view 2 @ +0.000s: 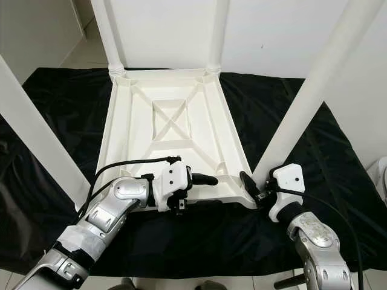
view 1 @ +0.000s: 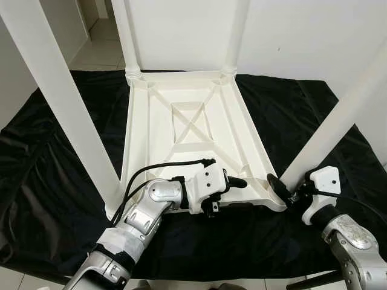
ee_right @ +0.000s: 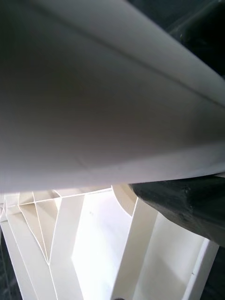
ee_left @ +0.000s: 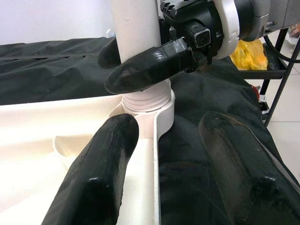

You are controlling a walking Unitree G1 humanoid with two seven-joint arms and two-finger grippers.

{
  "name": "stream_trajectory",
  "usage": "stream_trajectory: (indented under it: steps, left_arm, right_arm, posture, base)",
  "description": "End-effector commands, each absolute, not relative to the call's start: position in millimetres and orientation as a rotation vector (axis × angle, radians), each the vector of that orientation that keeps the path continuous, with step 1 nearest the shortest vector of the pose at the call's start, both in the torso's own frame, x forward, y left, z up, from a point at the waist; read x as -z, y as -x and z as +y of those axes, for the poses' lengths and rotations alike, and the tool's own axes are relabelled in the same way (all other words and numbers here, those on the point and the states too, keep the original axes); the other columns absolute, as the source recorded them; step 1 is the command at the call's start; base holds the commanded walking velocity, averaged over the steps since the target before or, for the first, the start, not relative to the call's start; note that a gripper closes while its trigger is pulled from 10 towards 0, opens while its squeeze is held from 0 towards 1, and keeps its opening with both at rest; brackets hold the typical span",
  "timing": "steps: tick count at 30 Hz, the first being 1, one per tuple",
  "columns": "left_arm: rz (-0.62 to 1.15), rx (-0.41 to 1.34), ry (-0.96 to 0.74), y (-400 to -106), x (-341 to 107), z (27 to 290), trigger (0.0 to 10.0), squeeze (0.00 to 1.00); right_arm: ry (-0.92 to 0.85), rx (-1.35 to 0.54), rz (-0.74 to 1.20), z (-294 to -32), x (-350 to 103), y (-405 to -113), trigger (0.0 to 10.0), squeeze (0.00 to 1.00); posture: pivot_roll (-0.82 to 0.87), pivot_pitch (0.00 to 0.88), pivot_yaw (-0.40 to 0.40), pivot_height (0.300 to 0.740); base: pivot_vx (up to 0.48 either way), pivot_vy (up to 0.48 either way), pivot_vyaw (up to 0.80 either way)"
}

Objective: Building children table

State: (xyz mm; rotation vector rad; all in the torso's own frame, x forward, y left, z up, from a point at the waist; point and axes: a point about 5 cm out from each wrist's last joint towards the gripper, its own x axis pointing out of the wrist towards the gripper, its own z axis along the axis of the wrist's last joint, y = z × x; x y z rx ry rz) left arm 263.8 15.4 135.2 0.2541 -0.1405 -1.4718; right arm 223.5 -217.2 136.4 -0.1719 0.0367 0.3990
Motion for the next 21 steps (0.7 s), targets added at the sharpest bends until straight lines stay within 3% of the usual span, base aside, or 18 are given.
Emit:
stream_trajectory:
  steps: [1, 8, 21]
  left_arm:
    - [-0.148, 1.473, -0.272, -263, -138, 13, 10.0, 0.0]
    - [-0.145, 1.472, -0.27, -264, -138, 13, 10.0, 0.0]
    - [-0.148, 1.469, -0.268, -263, -137, 10, 10.0, 0.0]
  right_arm:
    - [0.148, -0.404, 0.06, -215, -132, -223, 10.0, 0.0]
    - [0.09, -0.226, 0.059, -210, -139, -231, 10.0, 0.0]
    - [-0.081, 0.079, 0.063, -153, -132, -226, 10.0, 0.0]
  posture:
    - [-0.07, 0.0, -0.004, 0.74]
    - [-0.08, 0.003, -0.004, 0.74]
    - [-0.08, 0.006, -0.015, 0.74]
  base:
    - [0.0, 0.0, 0.0]
    - [0.0, 0.0, 0.0]
    - [0.0, 0.0, 0.0]
